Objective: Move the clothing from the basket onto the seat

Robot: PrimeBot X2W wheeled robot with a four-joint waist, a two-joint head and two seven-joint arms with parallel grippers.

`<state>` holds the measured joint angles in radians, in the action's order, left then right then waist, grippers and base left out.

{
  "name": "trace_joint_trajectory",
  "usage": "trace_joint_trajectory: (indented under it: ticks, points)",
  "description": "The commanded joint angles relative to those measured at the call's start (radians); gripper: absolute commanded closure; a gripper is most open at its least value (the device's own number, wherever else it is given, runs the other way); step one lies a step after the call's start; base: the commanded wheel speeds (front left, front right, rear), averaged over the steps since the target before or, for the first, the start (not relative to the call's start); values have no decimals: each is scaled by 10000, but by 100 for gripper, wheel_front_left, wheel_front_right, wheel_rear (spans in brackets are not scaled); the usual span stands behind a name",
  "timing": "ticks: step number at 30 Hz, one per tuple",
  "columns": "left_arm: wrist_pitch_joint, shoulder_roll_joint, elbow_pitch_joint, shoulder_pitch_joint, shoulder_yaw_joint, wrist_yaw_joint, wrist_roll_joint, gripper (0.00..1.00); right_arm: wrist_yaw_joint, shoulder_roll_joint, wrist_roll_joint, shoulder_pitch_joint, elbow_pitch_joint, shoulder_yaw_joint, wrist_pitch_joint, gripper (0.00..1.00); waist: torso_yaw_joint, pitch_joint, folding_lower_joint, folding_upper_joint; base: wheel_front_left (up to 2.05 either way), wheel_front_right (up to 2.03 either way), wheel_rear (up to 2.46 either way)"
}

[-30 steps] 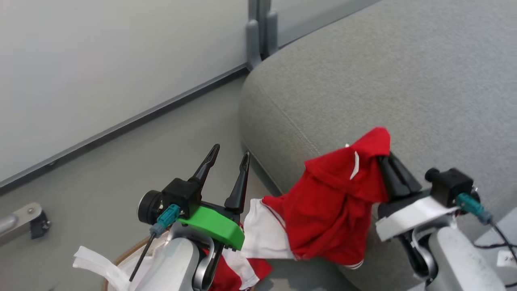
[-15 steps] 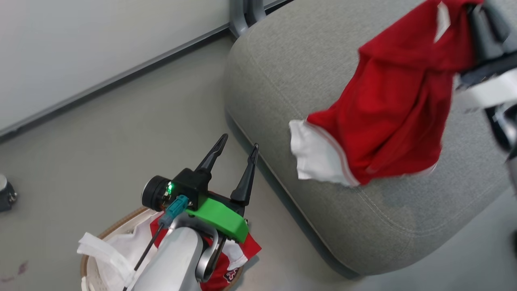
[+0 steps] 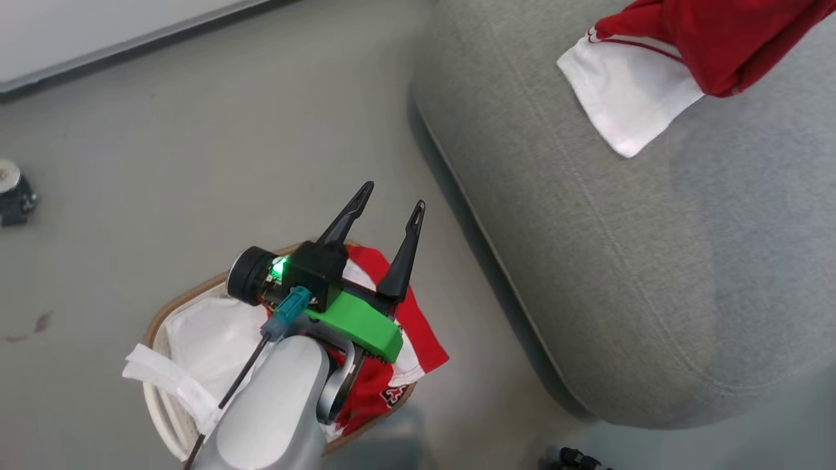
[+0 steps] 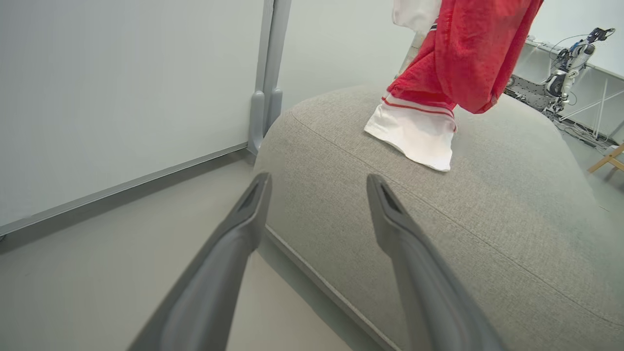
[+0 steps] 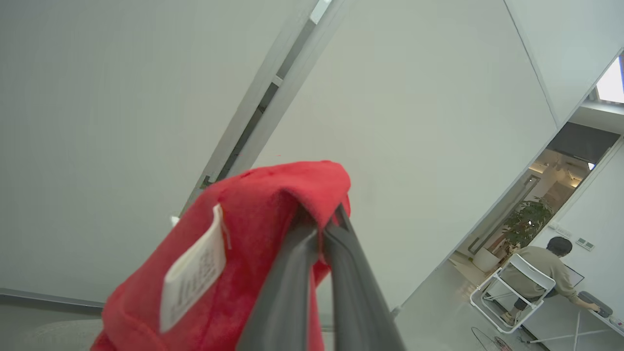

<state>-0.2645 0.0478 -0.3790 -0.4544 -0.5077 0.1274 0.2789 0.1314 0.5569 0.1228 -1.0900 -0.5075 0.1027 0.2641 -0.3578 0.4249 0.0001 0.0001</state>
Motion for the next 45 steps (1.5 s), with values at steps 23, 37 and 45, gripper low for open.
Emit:
trace_joint_trajectory:
  ticks: [23, 37, 45]
  points:
    - [1, 50, -376, 587, 71, 44, 294, 0, -14, -1934, -555, 5842, -2544, -3100, 5, 0, 743, -688, -1, -1, 0, 0, 0]
    - [3, 53, -326, 1586, 420, -177, 561, 0, -14, -2738, -241, 7481, -187, -2639, 6, 0, 1167, -2119, -1, -1, 0, 0, 0]
    - [1, 51, -283, 1938, 1078, -427, 413, 0, -14, -3698, 168, 7453, 846, -1832, 6, 0, 2079, -2432, -1, -1, 0, 0, 0]
